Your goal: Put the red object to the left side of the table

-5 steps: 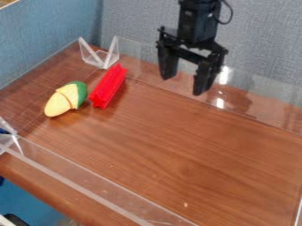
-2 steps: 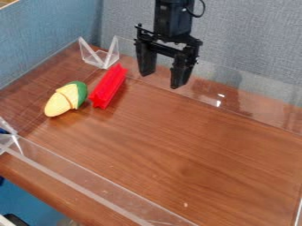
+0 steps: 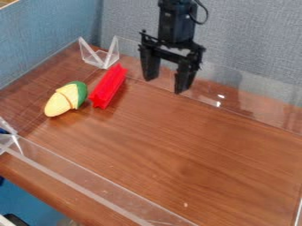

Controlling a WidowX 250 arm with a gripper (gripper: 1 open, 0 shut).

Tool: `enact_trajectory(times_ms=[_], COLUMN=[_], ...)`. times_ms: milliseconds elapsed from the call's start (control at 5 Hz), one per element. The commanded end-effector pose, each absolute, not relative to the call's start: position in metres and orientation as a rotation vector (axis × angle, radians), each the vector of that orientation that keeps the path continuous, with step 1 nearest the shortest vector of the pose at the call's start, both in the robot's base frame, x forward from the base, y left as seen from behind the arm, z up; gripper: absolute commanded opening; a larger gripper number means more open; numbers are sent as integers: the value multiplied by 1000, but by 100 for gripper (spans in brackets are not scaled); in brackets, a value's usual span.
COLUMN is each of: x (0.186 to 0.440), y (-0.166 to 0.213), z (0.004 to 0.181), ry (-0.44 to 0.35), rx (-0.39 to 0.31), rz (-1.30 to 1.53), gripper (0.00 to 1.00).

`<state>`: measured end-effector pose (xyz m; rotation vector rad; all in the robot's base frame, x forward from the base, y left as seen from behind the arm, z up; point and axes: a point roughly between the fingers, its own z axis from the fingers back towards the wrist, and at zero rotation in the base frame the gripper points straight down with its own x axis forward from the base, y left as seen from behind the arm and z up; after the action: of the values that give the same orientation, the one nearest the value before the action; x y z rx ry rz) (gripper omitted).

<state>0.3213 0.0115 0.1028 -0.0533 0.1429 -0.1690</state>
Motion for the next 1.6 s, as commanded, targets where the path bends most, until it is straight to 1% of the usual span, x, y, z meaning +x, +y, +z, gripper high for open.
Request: enact_trajectory(times_ms=[0, 200, 400, 1000, 1400], x=[318, 316, 313, 322, 320], y=[22, 29, 27, 40, 58], z=[108, 102, 97, 86, 50], ry=[106, 116, 128, 152, 161], rx=[-38, -38, -41, -51, -48], rz=[-134, -93, -71, 85, 24], gripper=[100, 100, 100, 100, 100])
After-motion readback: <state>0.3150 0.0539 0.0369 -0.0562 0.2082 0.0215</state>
